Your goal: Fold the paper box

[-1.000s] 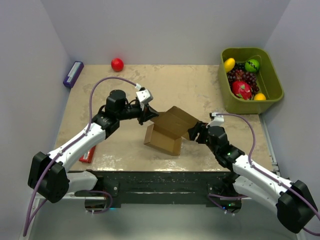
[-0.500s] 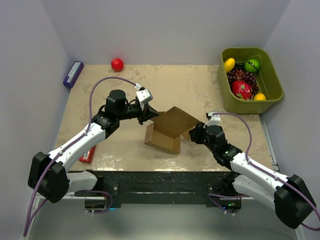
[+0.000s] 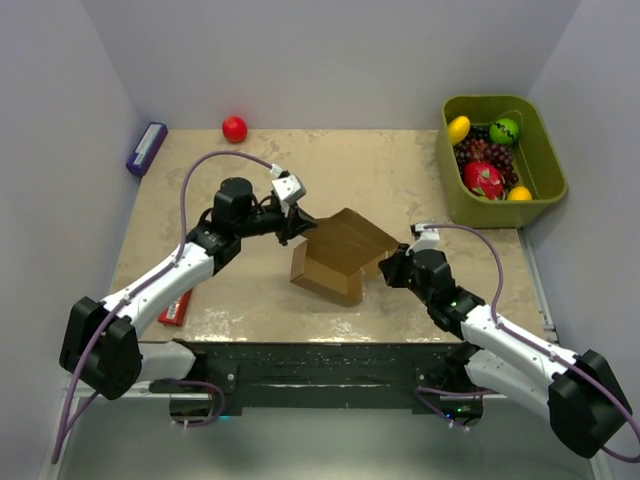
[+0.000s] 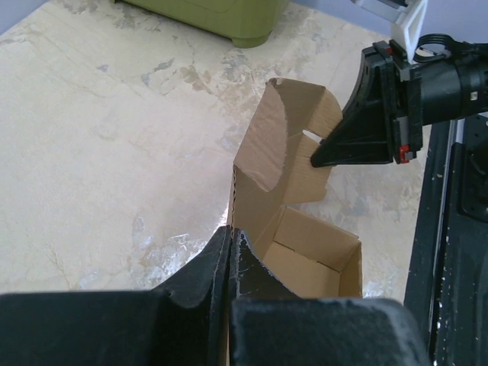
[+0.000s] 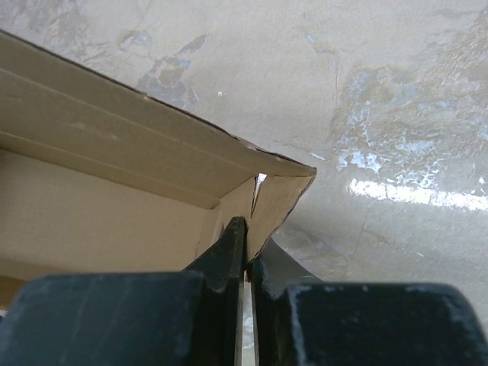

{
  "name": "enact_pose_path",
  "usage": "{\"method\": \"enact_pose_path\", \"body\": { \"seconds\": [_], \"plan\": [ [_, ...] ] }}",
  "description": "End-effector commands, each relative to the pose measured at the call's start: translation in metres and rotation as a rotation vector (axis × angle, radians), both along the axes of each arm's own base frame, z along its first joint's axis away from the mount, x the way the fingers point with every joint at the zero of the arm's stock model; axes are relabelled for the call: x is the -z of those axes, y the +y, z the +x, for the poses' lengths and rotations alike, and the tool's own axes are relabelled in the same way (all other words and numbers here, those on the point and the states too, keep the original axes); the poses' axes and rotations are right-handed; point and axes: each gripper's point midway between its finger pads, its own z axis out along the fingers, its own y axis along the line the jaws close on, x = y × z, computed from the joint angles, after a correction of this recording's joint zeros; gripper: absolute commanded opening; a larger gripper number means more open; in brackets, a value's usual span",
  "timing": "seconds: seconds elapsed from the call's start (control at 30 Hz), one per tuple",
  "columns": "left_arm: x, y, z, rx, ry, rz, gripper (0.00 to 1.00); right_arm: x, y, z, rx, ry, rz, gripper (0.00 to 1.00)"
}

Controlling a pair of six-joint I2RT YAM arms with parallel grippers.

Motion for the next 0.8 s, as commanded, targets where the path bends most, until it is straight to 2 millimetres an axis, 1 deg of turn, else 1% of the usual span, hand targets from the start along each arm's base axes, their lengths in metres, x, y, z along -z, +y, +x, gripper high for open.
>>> {"method": "enact_pose_path", "body": {
  "seconds": [0.0, 0.07, 0.1, 0.13, 0.17, 0.2, 0.23, 0.27, 0.3, 0.33, 0.37, 0.4, 0.43, 0.47, 0.5, 0.57, 0.67, 0.73, 0.77],
  "plan": [
    [-0.006, -0.003, 0.014, -0.034, -0.021, -0.021, 0.0, -0.042, 0.005, 0.012, -0.01, -0.097, 0.018, 0.02],
    [-0.01, -0.003, 0.021, -0.068, -0.033, -0.023, 0.0, -0.046, -0.001, 0.015, 0.022, -0.1, -0.006, 0.01],
    [-0.009, -0.002, 0.023, -0.079, -0.036, -0.018, 0.0, -0.055, -0.003, 0.018, 0.032, -0.118, -0.013, 0.0],
    [-0.011, -0.001, 0.028, -0.112, -0.05, -0.009, 0.0, -0.057, -0.005, 0.02, 0.048, -0.12, -0.019, 0.0],
    [-0.01, -0.005, 0.026, -0.118, -0.053, 0.003, 0.0, -0.058, -0.012, 0.023, 0.083, -0.124, -0.039, 0.0],
    [-0.01, -0.006, 0.028, -0.134, -0.071, 0.018, 0.0, -0.067, -0.012, 0.027, 0.096, -0.141, -0.04, 0.0],
    [-0.01, -0.005, 0.033, -0.173, -0.085, 0.032, 0.0, -0.068, -0.014, 0.03, 0.108, -0.141, -0.046, 0.0],
    [-0.011, -0.012, 0.03, -0.172, -0.09, 0.039, 0.0, -0.07, -0.015, 0.033, 0.123, -0.144, -0.051, 0.0],
    [-0.007, -0.013, 0.033, -0.195, -0.078, 0.046, 0.0, -0.078, -0.017, 0.038, 0.146, -0.158, -0.052, 0.0],
    [-0.005, -0.01, 0.039, -0.25, -0.079, 0.057, 0.0, -0.077, -0.017, 0.041, 0.161, -0.152, -0.061, 0.0],
    [-0.005, -0.013, 0.04, -0.266, -0.082, 0.056, 0.0, -0.08, -0.019, 0.044, 0.176, -0.155, -0.067, 0.0],
    [-0.002, -0.014, 0.043, -0.288, -0.082, 0.061, 0.0, -0.087, -0.021, 0.049, 0.204, -0.171, -0.069, 0.0],
    [0.002, -0.011, 0.047, -0.324, -0.089, 0.071, 0.0, -0.087, -0.023, 0.052, 0.218, -0.174, -0.074, 0.0],
    [0.0, -0.015, 0.049, -0.34, -0.081, 0.046, 0.0, -0.088, -0.023, 0.055, 0.229, -0.18, -0.078, 0.0],
    [0.005, -0.018, 0.05, -0.348, -0.075, 0.052, 0.0, -0.094, -0.023, 0.059, 0.236, -0.208, -0.075, 0.0],
    [0.005, -0.021, 0.057, -0.386, -0.091, 0.041, 0.0, -0.097, -0.024, 0.067, 0.26, -0.237, -0.078, 0.0],
    [0.012, -0.019, 0.068, -0.464, -0.072, 0.016, 0.0, -0.094, -0.021, 0.074, 0.271, -0.257, -0.076, 0.0],
    [0.016, -0.02, 0.068, -0.474, -0.07, -0.011, 0.0, -0.095, -0.019, 0.077, 0.277, -0.273, -0.063, 0.0],
    [0.02, -0.017, 0.071, -0.504, -0.06, -0.015, 0.0, -0.089, -0.019, 0.078, 0.276, -0.265, -0.07, 0.0]
  ]
}}
